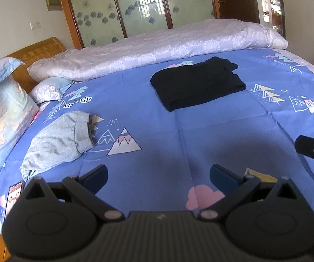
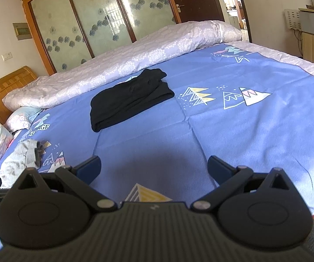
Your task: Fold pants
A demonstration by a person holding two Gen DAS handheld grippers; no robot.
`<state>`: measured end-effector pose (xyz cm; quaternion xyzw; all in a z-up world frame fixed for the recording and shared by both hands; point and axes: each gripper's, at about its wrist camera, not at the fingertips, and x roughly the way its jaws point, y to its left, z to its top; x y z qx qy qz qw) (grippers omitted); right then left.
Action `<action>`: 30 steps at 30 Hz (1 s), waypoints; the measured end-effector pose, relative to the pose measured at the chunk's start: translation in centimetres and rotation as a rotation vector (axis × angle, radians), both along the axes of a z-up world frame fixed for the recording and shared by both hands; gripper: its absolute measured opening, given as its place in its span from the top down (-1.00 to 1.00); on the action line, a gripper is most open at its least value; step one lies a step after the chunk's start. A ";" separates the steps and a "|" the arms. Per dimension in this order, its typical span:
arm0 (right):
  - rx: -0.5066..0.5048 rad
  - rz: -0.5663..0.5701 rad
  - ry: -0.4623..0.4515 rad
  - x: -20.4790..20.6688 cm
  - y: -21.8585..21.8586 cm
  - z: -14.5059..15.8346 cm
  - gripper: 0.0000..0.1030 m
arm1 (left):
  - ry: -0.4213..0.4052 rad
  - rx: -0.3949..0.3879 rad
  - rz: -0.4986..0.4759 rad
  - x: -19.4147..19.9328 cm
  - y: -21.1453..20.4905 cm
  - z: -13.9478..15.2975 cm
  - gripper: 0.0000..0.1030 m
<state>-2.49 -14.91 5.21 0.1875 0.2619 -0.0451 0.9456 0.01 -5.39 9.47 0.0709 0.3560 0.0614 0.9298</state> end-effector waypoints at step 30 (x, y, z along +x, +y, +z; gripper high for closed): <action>0.003 -0.001 0.000 0.2 0.2 -0.1 -1.00 | 0.035 -0.008 0.014 0.3 0.3 -0.3 -1.00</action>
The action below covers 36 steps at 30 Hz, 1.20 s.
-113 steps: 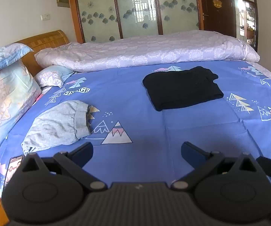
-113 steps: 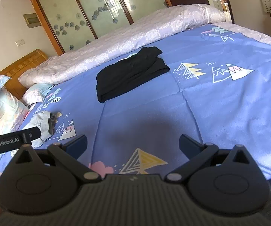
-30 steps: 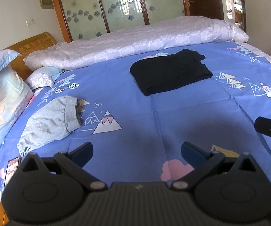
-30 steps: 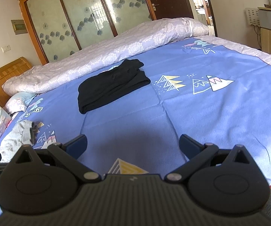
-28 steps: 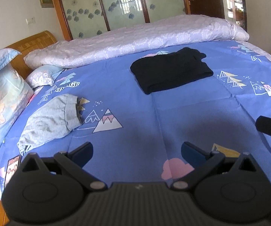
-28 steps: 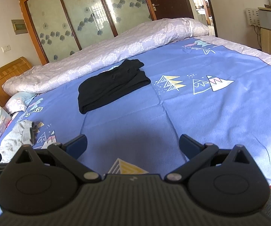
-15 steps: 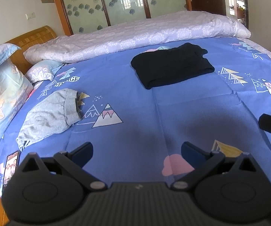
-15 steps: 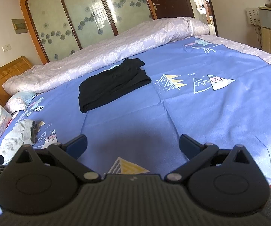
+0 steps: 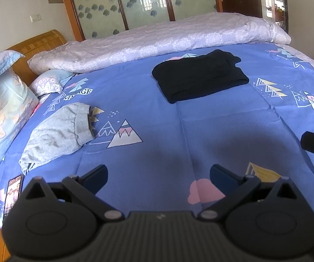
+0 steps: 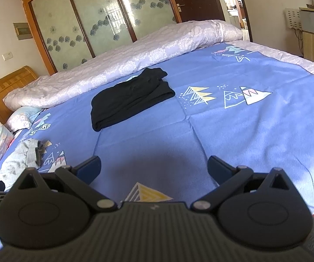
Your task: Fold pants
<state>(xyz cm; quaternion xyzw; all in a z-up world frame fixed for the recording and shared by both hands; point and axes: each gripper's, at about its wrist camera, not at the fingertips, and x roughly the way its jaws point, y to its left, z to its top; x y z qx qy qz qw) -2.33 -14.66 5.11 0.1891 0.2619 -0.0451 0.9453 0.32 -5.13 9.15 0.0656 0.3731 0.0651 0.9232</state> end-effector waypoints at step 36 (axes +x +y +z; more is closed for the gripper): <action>-0.002 -0.003 -0.006 0.1 -0.2 0.0 -1.00 | 0.006 0.016 0.002 0.2 0.1 -0.3 -1.00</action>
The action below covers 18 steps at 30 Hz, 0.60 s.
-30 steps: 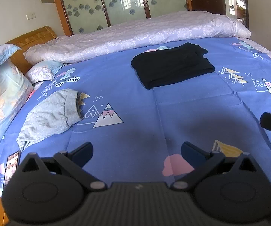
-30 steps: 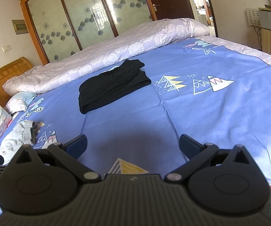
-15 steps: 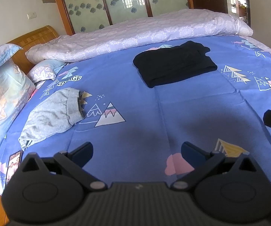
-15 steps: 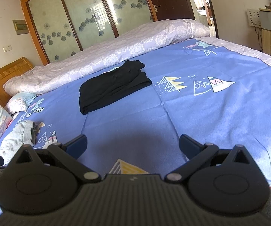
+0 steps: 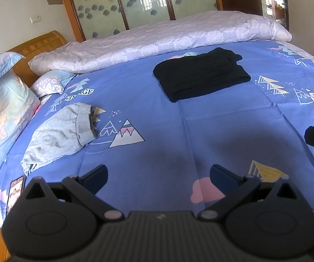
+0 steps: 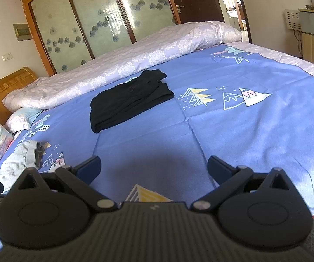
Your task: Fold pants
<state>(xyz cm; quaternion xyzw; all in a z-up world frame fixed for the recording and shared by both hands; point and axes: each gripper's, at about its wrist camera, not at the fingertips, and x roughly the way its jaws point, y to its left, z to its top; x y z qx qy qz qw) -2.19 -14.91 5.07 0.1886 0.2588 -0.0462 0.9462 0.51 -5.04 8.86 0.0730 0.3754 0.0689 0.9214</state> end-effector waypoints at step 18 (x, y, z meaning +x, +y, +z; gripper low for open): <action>0.001 -0.003 0.000 0.0 0.0 0.0 -1.00 | -0.035 0.003 -0.001 -0.4 0.0 0.3 -1.00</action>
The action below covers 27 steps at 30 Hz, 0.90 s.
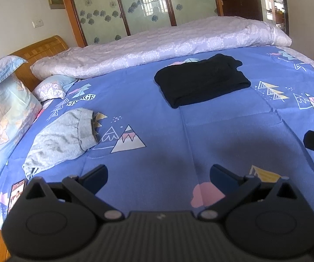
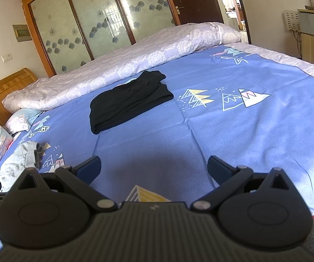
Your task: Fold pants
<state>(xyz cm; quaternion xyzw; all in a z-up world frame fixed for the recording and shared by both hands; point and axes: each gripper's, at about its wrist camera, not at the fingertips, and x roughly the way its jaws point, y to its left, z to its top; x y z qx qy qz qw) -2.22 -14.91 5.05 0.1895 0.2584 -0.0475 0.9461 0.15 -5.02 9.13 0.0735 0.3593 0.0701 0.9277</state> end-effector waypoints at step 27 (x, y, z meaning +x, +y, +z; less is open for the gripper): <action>0.003 -0.005 0.006 0.0 0.4 0.0 -1.00 | 0.007 0.002 -0.003 0.0 0.1 -0.3 -1.00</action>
